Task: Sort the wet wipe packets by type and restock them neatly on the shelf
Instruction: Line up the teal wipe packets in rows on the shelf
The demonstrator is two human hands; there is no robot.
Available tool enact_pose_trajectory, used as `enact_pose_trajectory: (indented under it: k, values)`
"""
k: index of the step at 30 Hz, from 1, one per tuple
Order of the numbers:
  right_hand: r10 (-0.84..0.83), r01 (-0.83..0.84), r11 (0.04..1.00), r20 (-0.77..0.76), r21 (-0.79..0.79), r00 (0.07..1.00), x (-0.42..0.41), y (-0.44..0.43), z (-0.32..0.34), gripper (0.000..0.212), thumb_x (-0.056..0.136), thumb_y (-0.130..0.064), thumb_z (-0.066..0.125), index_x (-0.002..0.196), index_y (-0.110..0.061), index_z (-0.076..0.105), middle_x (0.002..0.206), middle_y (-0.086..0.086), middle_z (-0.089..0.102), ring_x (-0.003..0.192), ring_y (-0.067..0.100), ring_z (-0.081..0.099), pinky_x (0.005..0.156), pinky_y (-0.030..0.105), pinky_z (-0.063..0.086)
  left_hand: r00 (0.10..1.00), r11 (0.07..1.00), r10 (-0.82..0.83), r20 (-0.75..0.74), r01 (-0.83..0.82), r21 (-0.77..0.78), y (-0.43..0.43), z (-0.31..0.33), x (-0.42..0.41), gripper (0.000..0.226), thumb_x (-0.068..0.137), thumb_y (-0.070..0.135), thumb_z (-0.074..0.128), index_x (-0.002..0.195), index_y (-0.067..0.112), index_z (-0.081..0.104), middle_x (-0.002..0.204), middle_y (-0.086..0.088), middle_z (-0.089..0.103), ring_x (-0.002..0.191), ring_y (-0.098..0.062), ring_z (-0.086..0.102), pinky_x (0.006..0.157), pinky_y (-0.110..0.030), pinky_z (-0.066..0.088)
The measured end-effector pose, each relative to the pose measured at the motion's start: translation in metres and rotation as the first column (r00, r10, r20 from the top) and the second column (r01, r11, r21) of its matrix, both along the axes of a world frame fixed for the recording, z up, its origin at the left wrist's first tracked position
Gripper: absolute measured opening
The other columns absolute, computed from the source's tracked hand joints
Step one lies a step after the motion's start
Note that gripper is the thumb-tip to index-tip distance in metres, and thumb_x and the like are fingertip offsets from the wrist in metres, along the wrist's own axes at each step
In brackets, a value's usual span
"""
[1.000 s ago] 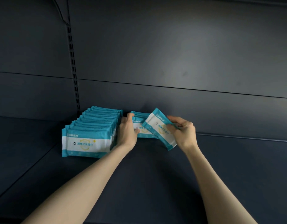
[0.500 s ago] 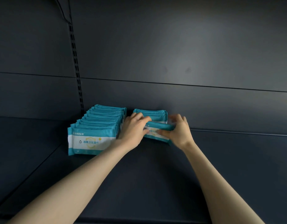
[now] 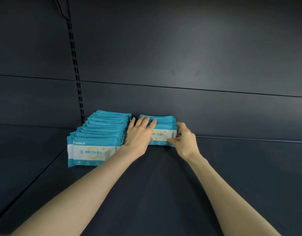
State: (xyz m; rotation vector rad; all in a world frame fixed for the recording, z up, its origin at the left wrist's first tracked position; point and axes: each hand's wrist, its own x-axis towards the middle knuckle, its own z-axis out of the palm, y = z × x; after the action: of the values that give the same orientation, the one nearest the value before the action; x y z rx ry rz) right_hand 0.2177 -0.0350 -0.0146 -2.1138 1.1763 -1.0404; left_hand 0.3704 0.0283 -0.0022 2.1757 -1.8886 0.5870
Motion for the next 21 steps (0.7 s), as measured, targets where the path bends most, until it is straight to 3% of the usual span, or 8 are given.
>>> enact_pose_trajectory:
  k: [4, 10, 14, 17, 21]
  values:
    - [0.017, -0.023, 0.998, -0.108, -0.059, 0.994, 0.002, 0.0, -0.004, 0.072, 0.087, -0.006, 0.064, 0.148, -0.024, 0.029, 0.116, 0.001, 0.05, 0.095, 0.024, 0.061, 0.091, 0.039, 0.051, 1.0, 1.0, 0.006, -0.001, -0.006, -0.018, -0.002, -0.001, 0.0, 0.069, 0.095, 0.026, 0.054, 0.15, 0.013, 0.015, 0.157, -0.005, 0.019, 0.146, -0.023, 0.013, 0.118, -0.042, 0.007]
    - [0.041, -0.043, 0.999, -0.18, -0.006, 0.983, -0.001, -0.001, -0.002, 0.076, 0.088, -0.004, 0.063, 0.149, -0.029, 0.026, 0.111, -0.002, 0.042, 0.097, 0.029, 0.06, 0.097, 0.042, 0.047, 0.999, 0.999, 0.038, 0.019, -0.038, -0.03, -0.007, -0.006, -0.001, 0.075, 0.09, 0.018, 0.063, 0.149, 0.012, 0.017, 0.157, -0.005, 0.021, 0.146, -0.023, 0.013, 0.117, -0.044, 0.006]
    - [-0.013, 0.002, 0.999, -0.282, -0.038, 0.959, -0.006, 0.011, 0.016, 0.07, 0.089, -0.015, 0.063, 0.149, -0.027, 0.027, 0.128, 0.006, 0.043, 0.106, 0.031, 0.058, 0.097, 0.043, 0.046, 1.0, 0.999, 0.006, 0.011, -0.005, -0.041, 0.005, 0.004, -0.006, 0.071, 0.095, 0.02, 0.054, 0.151, 0.01, 0.01, 0.158, -0.011, 0.013, 0.147, -0.026, 0.006, 0.117, -0.043, 0.006]
    - [-0.087, 0.048, 0.99, -0.308, -0.132, 0.947, -0.022, 0.033, 0.043, 0.048, 0.091, -0.022, 0.061, 0.137, -0.017, 0.047, 0.137, 0.007, 0.042, 0.116, 0.03, 0.052, 0.097, 0.038, 0.043, 0.995, 0.989, -0.078, -0.067, 0.068, -0.134, 0.033, 0.03, -0.017, 0.053, 0.097, 0.027, 0.048, 0.145, 0.013, 0.03, 0.148, -0.009, 0.034, 0.138, -0.026, 0.026, 0.111, -0.038, 0.021]
    - [-0.123, 0.092, 0.966, -0.118, -0.24, 0.985, -0.053, 0.082, 0.065, 0.027, 0.092, -0.023, 0.059, 0.116, -0.011, 0.062, 0.12, 0.007, 0.056, 0.104, 0.028, 0.058, 0.091, 0.043, 0.048, 0.938, 0.957, -0.188, -0.292, 0.108, -0.268, 0.093, 0.063, -0.039, 0.03, 0.094, 0.027, 0.053, 0.122, 0.016, 0.056, 0.116, -0.002, 0.062, 0.108, -0.025, 0.056, 0.087, -0.04, 0.046]
